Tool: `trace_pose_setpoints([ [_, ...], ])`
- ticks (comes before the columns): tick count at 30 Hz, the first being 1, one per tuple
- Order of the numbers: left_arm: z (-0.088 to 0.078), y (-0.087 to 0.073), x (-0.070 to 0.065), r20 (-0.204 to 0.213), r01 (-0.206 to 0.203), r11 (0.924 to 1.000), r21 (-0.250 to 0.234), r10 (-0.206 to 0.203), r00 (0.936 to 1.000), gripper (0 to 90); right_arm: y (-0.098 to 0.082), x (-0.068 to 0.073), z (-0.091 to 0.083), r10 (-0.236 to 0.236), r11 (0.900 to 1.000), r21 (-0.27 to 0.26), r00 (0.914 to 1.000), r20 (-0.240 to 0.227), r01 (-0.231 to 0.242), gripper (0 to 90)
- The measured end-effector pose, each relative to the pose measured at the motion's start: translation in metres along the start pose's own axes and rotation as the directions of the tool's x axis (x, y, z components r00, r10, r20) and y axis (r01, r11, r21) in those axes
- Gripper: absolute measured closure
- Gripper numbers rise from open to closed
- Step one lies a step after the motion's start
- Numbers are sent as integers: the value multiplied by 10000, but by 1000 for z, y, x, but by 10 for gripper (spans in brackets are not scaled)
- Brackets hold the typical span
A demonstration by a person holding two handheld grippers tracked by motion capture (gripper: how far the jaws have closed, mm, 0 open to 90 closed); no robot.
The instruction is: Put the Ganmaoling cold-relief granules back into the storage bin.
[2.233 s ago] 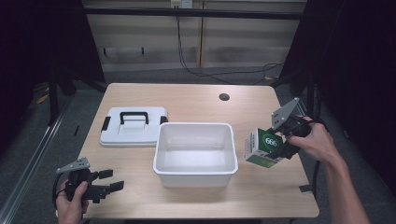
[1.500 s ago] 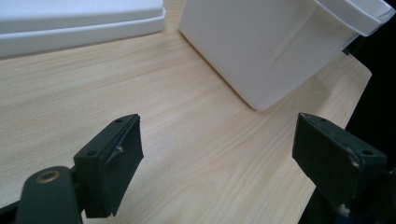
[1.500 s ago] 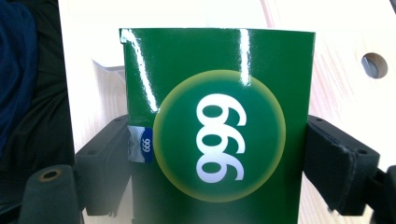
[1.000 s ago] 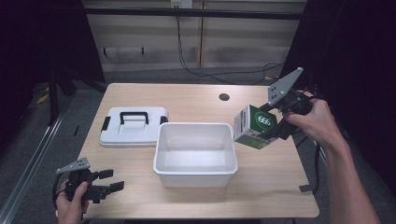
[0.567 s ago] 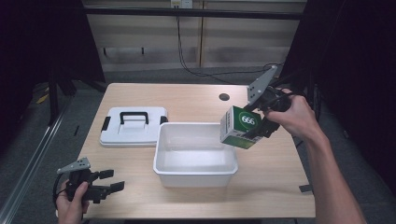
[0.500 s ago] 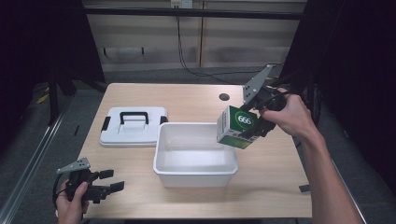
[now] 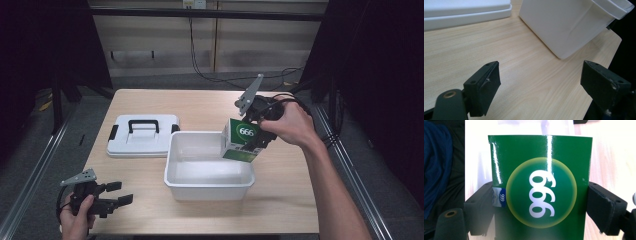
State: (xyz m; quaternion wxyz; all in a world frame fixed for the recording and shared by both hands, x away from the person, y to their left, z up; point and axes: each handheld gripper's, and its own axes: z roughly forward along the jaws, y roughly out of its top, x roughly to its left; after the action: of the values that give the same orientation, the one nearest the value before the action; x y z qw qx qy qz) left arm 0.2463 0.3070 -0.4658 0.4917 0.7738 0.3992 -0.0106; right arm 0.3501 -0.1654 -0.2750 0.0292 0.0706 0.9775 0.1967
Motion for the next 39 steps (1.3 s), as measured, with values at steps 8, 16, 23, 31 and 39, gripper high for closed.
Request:
trace_pose_setpoints([
  [8,0,0,0,-15,6,10000,1,-6,10000,161,10,-2,20,-191,9989,411,9992,-343,205,163],
  [16,0,0,0,-20,44,10000,1,-44,10000,161,15,-3,44,-266,9919,1230,9982,-530,329,163],
  [23,0,0,1,-73,12,10000,30,-12,10000,161,16,-4,56,-215,9835,1785,9984,-519,305,162],
  [31,0,0,0,-53,77,10000,26,-76,10000,161,20,-3,71,-380,9703,2368,9978,-548,499,161],
  [39,0,0,1,-59,34,10000,32,-33,10000,161,19,-4,87,-386,9616,2690,9971,-653,549,160],
])
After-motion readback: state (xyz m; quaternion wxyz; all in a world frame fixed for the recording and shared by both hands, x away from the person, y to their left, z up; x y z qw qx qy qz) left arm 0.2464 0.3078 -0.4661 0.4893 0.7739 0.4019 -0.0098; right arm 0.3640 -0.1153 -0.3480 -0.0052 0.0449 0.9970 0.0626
